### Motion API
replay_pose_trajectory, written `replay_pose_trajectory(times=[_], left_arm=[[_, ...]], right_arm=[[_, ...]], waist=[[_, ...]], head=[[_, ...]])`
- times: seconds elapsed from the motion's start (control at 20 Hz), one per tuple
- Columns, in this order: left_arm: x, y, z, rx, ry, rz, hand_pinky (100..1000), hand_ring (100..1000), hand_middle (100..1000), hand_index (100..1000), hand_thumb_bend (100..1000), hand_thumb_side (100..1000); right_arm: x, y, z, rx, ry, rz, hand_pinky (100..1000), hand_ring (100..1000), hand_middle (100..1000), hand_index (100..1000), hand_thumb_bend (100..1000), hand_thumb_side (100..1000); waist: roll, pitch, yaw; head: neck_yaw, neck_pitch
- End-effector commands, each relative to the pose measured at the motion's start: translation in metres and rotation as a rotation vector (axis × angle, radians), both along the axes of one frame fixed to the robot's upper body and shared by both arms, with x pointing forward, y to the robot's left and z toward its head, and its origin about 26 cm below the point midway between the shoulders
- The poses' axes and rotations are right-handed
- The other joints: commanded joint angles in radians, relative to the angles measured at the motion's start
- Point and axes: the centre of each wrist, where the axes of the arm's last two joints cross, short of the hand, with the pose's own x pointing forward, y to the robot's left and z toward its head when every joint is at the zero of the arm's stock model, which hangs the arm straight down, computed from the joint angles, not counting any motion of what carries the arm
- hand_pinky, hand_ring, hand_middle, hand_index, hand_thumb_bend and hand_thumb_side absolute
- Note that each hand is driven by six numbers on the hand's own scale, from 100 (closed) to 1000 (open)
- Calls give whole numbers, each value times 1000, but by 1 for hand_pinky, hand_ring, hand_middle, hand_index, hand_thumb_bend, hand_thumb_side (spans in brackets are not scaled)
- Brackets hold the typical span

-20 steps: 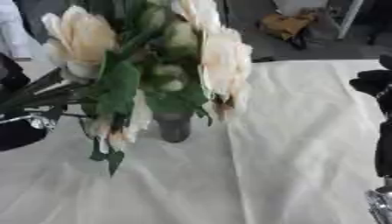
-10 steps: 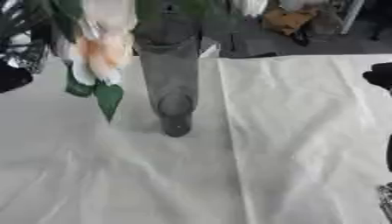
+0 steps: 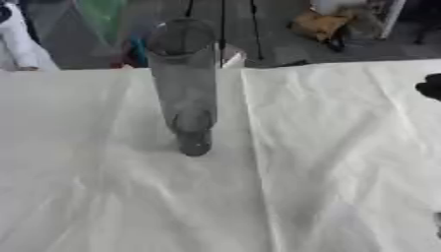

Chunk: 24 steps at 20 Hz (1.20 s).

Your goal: Arrange flowers into the vase.

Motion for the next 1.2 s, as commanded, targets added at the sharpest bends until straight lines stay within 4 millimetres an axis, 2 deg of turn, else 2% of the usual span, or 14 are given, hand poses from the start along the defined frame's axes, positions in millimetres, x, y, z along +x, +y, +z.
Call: replay_pose_trajectory(times=[0.05,0.2,0.4,0.9,1.2], left_arm=[[6,5,15,-84,-55,7,100,100,100,100,168,487],[14,6,16,-118,-69,-5,100,100,100,100,168,487],[27,1,29,-225,-127,-50,100,100,100,100,175,500],[61,-11,36,-444,-210,-199,100,100,100,100,192,532],[75,-19,41,-533,-222,-289,100,100,100,100,220,553]], right_arm=[[-3,-2,7,-29,-20,8,716,650,617,839,100,1000],[-3,-2,7,-31,-19,10,716,650,617,839,100,1000],[-3,-1,8,-40,-18,22,716,650,617,839,100,1000],[-1,4,18,-66,-51,73,716,655,622,838,100,1000],[0,7,21,-73,-58,98,717,655,622,838,100,1000]], waist=[[17,-42,-7],[18,-43,-11],[20,-43,-27],[22,-48,-51],[28,-46,-71]], head=[[10,-9],[13,-10],[29,-12],[54,-26],[64,-56]])
